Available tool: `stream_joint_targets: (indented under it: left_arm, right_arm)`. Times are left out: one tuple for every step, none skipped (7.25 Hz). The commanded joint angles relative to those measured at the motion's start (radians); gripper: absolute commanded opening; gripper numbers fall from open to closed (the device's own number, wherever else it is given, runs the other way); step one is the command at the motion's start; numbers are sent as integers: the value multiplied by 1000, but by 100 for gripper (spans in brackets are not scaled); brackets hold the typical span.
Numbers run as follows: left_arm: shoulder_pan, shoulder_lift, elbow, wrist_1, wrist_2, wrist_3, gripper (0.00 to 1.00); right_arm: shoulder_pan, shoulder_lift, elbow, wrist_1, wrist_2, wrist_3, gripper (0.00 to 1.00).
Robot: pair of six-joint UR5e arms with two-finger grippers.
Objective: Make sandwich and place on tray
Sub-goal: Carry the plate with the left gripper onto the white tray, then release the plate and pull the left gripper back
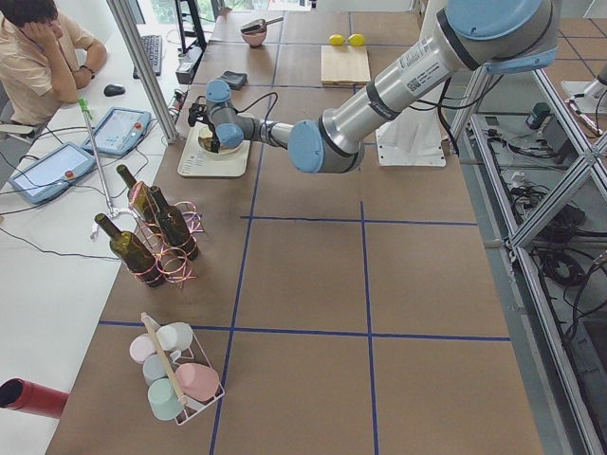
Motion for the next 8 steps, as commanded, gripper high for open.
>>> stream_joint_targets:
  left_arm:
    - [-7, 256, -450, 197, -13, 16, 100]
    - [-14, 360, -592, 243, -24, 63, 100]
    - [-43, 463, -739, 333, -53, 147, 100]
    - [-73, 563, -915, 472, -53, 259, 100]
    - [-113, 665, -1051, 597, -51, 391, 100]
    - [-198, 779, -1122, 642, -53, 549, 100]
    - [-303, 879, -1119, 641, -62, 720, 100]
    - [-370, 966, -1080, 636, -132, 898, 100]
  right_arm:
    - [0, -2, 6, -1, 4, 2, 100]
    - [0, 0, 5, -1, 3, 2, 100]
    - [0, 0, 5, -1, 3, 3, 100]
    - [0, 1, 5, -2, -2, 3, 100]
    - [0, 4, 3, -5, -9, 3, 100]
    - [0, 7, 5, -8, -22, 3, 100]
    - [0, 4, 6, -10, -22, 3, 100]
    - [0, 1, 2, -8, -23, 5, 100]
